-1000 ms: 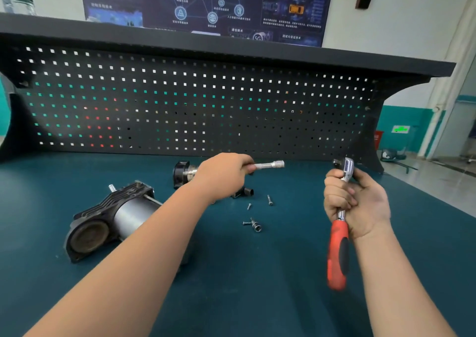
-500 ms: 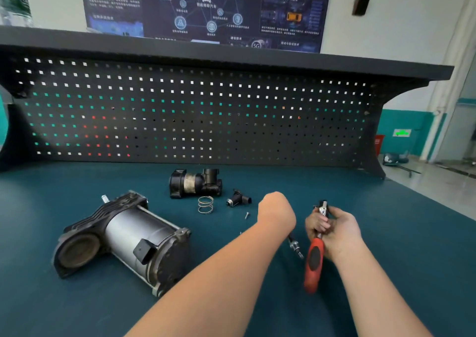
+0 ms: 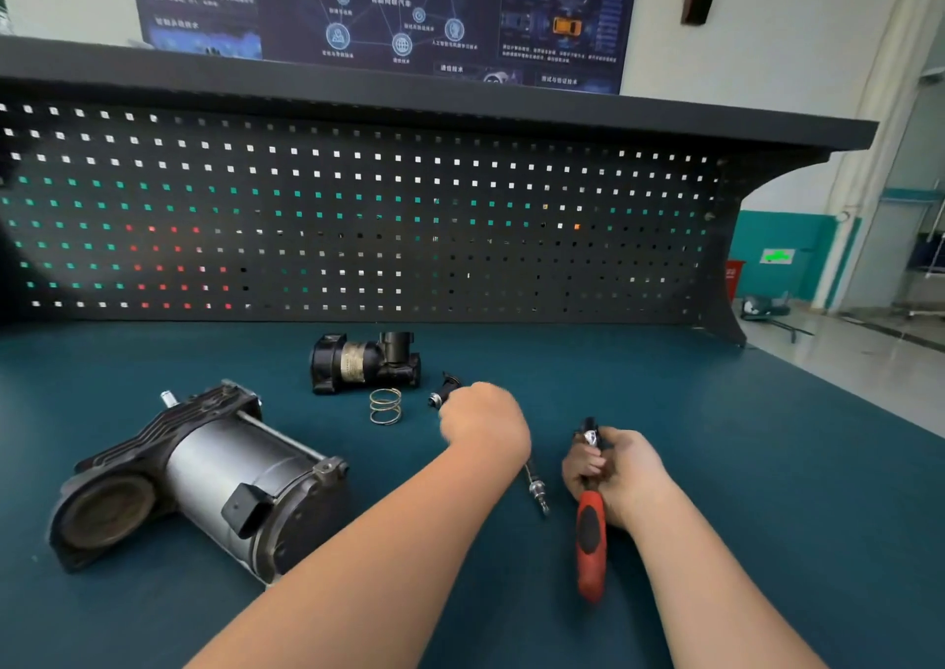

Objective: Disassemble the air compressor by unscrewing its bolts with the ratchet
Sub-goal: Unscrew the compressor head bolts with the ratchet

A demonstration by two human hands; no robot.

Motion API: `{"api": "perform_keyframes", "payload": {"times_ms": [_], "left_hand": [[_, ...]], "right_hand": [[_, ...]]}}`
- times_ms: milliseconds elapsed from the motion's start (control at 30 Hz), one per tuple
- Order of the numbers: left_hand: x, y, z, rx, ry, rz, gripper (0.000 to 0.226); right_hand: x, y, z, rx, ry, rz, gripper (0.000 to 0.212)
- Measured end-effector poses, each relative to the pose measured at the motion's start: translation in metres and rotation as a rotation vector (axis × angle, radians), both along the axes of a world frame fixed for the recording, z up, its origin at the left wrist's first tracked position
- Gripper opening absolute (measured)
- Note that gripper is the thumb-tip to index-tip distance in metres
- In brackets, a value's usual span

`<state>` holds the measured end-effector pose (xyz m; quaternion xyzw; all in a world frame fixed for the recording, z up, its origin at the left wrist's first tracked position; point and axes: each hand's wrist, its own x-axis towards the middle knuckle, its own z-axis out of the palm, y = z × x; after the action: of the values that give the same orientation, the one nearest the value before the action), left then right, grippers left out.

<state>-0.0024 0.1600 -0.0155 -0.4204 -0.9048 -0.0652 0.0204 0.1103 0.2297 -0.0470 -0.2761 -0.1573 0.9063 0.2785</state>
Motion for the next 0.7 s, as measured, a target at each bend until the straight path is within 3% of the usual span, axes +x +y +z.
{"api": "perform_keyframes", "payload": {"times_ms": [100, 200, 267, 333, 367, 467, 500, 567, 700], "left_hand": [[-0.008, -0.016, 0.001, -0.331, -0.076, -0.082, 0.023], [-0.010, -0.028, 0.003, -0.383, -0.126, -0.109, 0.029], [-0.011, -0.035, 0.003, -0.236, -0.267, -0.035, 0.033], [-0.012, -0.042, 0.001, 0.037, -0.527, 0.055, 0.040], [-0.012, -0.046, 0.001, 0.206, -0.718, 0.091, 0.040], [-0.007, -0.061, 0.002, 0.745, -1.566, 0.142, 0.020], [-0.005, -0.068, 0.004, 0.876, -1.771, 0.118, 0.016], [0.000, -0.082, 0.007, 1.030, -1.952, 0.040, 0.011], [0.004, -0.100, 0.010, 1.198, -1.955, 0.008, 0.006]], "right_hand": [[-0.002, -0.002, 0.000, 0.065, -0.050, 0.016, 0.038], [-0.003, -0.007, 0.000, 0.111, -0.091, 0.055, 0.037], [-0.003, -0.008, 0.000, 0.117, -0.111, 0.089, 0.039], [-0.002, -0.007, -0.001, 0.121, -0.127, 0.116, 0.040], [-0.002, -0.006, -0.002, 0.118, -0.124, 0.122, 0.040], [0.000, -0.008, 0.003, 0.105, -0.048, 0.110, 0.041], [0.001, -0.011, 0.008, 0.129, 0.000, 0.113, 0.042], [0.003, -0.022, 0.024, 0.264, 0.085, 0.166, 0.039], [0.001, -0.065, 0.055, 0.573, 0.212, 0.427, 0.038]]}}
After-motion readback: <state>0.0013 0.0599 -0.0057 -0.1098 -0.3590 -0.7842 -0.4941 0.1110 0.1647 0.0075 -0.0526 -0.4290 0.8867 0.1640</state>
